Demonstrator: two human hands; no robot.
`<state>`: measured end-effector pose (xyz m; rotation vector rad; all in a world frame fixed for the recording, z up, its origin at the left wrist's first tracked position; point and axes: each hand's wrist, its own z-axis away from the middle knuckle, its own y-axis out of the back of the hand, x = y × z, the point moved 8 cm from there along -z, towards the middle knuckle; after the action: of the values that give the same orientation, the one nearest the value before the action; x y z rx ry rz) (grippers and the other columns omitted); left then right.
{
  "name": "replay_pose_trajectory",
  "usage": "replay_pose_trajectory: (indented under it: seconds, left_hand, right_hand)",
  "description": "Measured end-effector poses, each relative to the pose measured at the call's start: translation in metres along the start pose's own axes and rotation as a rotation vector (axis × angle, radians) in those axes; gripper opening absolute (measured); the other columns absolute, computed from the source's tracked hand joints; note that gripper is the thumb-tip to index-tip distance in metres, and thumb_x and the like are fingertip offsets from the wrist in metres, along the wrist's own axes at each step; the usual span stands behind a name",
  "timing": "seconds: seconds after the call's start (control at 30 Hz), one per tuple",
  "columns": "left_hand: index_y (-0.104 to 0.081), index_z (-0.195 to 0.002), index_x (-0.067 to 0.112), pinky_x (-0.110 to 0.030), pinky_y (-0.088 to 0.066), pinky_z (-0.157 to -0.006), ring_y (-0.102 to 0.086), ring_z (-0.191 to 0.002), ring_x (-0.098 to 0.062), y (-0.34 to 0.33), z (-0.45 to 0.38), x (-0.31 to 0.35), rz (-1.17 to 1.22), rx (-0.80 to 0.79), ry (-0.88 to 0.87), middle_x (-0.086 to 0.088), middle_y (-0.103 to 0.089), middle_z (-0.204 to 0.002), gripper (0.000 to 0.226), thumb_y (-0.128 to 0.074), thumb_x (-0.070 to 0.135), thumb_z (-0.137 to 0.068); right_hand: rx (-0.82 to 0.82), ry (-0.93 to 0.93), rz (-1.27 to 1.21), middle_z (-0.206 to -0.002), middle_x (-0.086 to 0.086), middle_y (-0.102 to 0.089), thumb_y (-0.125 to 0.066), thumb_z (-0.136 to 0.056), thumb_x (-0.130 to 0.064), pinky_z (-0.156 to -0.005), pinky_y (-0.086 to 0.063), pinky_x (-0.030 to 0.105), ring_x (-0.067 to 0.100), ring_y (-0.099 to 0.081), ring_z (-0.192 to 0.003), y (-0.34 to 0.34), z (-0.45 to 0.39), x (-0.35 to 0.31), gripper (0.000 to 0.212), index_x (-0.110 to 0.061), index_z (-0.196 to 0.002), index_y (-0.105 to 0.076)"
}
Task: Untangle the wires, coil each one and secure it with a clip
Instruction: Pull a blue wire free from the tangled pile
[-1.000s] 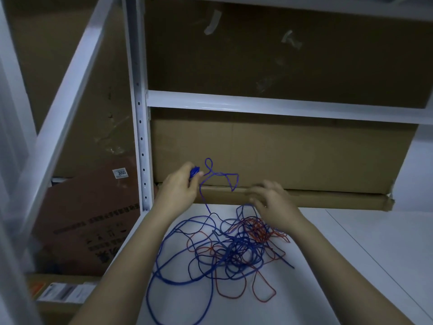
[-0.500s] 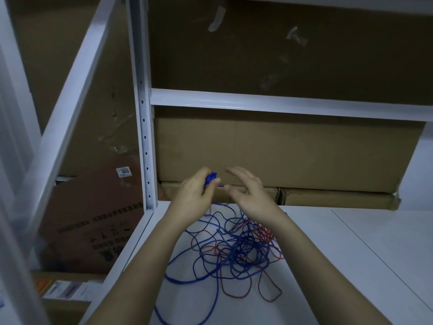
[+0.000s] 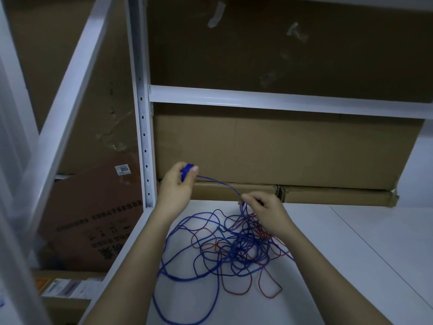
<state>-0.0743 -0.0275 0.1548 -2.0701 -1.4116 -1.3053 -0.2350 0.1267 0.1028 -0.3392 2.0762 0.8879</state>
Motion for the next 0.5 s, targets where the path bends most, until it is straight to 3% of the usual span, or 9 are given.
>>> replay_pose_trajectory:
  seconds: [0.07, 0.13, 0.2, 0.27, 0.33, 0.4, 0.5]
  left_hand:
    - [-0.054, -0.089, 0.003, -0.02, -0.03, -0.055, -0.04, -0.055, -0.006, 0.012, -0.004, -0.008, 0.04, 0.071, 0.048, -0.006, -0.043, -0.068, 0.029, -0.05, 0.03, -0.099]
    - [-0.052, -0.084, 0.01, -0.029, -0.034, -0.063, -0.045, -0.067, -0.017, 0.025, -0.007, -0.016, 0.074, 0.15, 0.085, -0.011, -0.047, -0.076, 0.025, -0.05, 0.03, -0.099]
    - [-0.046, -0.076, 0.024, -0.031, -0.036, -0.065, -0.046, -0.072, -0.018, 0.04, -0.009, -0.021, 0.077, 0.245, 0.1, -0.009, -0.049, -0.079, 0.024, -0.05, 0.03, -0.099]
    - [-0.043, -0.074, 0.026, -0.025, -0.034, -0.062, -0.044, -0.068, -0.014, 0.047, -0.011, -0.022, 0.06, 0.282, 0.092, -0.003, -0.047, -0.075, 0.026, -0.049, 0.03, -0.099]
    - [-0.049, -0.08, 0.013, -0.029, -0.033, -0.061, -0.041, -0.065, -0.015, 0.043, -0.013, -0.021, 0.052, 0.24, 0.079, -0.006, -0.044, -0.072, 0.025, -0.049, 0.03, -0.099]
    - [-0.051, -0.091, 0.0, -0.031, -0.034, -0.064, -0.042, -0.067, -0.018, 0.03, -0.013, -0.02, 0.07, 0.178, 0.068, -0.01, -0.046, -0.076, 0.03, -0.05, 0.029, -0.099]
    - [-0.048, -0.083, 0.004, -0.022, -0.029, -0.054, -0.036, -0.054, -0.007, 0.008, -0.009, -0.012, 0.028, 0.086, 0.027, -0.005, -0.039, -0.066, 0.029, -0.05, 0.029, -0.099]
  right_hand:
    - [0.094, -0.024, -0.034, -0.077, -0.001, -0.065, -0.057, -0.096, -0.024, -0.069, -0.042, 0.024, 0.01, -0.057, -0.069, 0.014, 0.001, 0.011, 0.019, -0.026, -0.081, -0.068]
    - [0.212, -0.079, -0.022, -0.072, -0.005, -0.06, -0.056, -0.096, -0.019, -0.063, -0.039, 0.022, 0.004, -0.053, -0.065, 0.032, 0.005, 0.027, 0.018, -0.021, -0.081, -0.066]
    - [0.315, -0.169, 0.134, -0.072, -0.005, -0.059, -0.053, -0.098, -0.023, -0.059, -0.036, 0.026, 0.011, -0.054, -0.07, 0.048, 0.01, 0.051, 0.02, -0.013, -0.087, -0.068]
    - [0.324, -0.261, 0.3, -0.083, 0.001, -0.064, -0.049, -0.099, -0.03, -0.063, -0.037, 0.029, 0.02, -0.057, -0.08, 0.054, 0.013, 0.074, 0.028, -0.012, -0.089, -0.068]
    - [0.239, -0.257, 0.414, -0.094, 0.004, -0.066, -0.049, -0.099, -0.033, -0.073, -0.043, 0.034, 0.026, -0.059, -0.092, 0.045, 0.01, 0.08, 0.03, -0.013, -0.092, -0.069]
    - [0.197, -0.227, 0.526, -0.112, 0.006, -0.062, -0.048, -0.099, -0.031, -0.086, -0.039, 0.037, 0.029, -0.052, -0.11, 0.032, 0.006, 0.068, 0.026, -0.017, -0.105, -0.069]
    - [0.275, -0.056, 0.487, -0.122, 0.005, -0.055, -0.046, -0.1, -0.024, -0.096, -0.03, 0.034, 0.024, -0.042, -0.119, 0.018, 0.002, 0.02, 0.026, -0.016, -0.114, -0.066]
